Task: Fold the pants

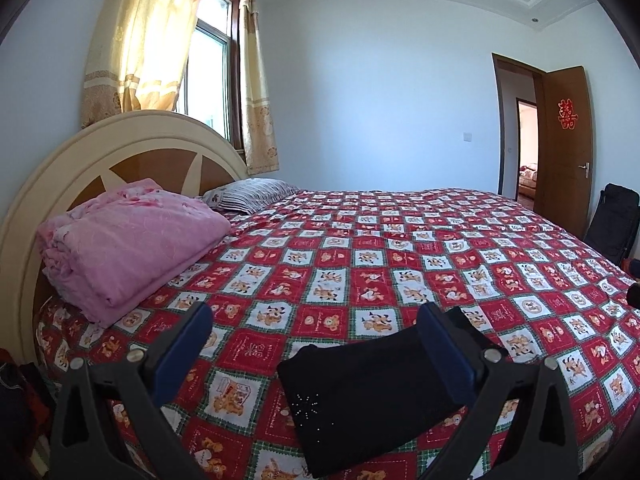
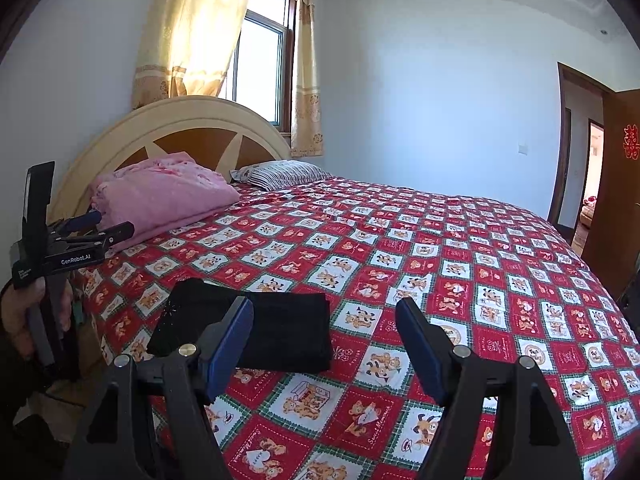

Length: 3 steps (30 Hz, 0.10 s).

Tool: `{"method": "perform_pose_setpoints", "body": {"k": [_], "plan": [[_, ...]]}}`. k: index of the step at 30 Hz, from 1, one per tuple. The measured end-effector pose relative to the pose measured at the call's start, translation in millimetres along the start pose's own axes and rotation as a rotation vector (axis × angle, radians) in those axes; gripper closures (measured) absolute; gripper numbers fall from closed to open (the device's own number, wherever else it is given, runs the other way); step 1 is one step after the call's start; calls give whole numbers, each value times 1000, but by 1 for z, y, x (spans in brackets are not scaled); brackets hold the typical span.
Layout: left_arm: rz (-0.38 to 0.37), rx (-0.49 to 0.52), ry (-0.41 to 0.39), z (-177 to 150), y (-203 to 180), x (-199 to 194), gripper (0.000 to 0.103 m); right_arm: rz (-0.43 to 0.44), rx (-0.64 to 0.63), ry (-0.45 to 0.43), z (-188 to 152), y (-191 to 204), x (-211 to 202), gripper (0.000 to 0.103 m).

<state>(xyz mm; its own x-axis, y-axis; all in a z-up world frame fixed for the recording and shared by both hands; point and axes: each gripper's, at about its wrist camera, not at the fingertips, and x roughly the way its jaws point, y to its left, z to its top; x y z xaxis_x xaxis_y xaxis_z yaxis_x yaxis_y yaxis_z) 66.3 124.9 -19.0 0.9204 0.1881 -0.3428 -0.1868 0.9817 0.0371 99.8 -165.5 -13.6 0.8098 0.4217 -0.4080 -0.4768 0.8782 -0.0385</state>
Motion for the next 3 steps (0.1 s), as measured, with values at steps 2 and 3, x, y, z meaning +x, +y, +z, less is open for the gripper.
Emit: {"method": "perform_pose_setpoints", "body": {"k": [2,3], "plan": [[4,0,2,0,1,2,0,0,0,4,-1,0,1,28],[3,1,3,0,1,3,0,1,2,6,-1,0,1,28]]}}
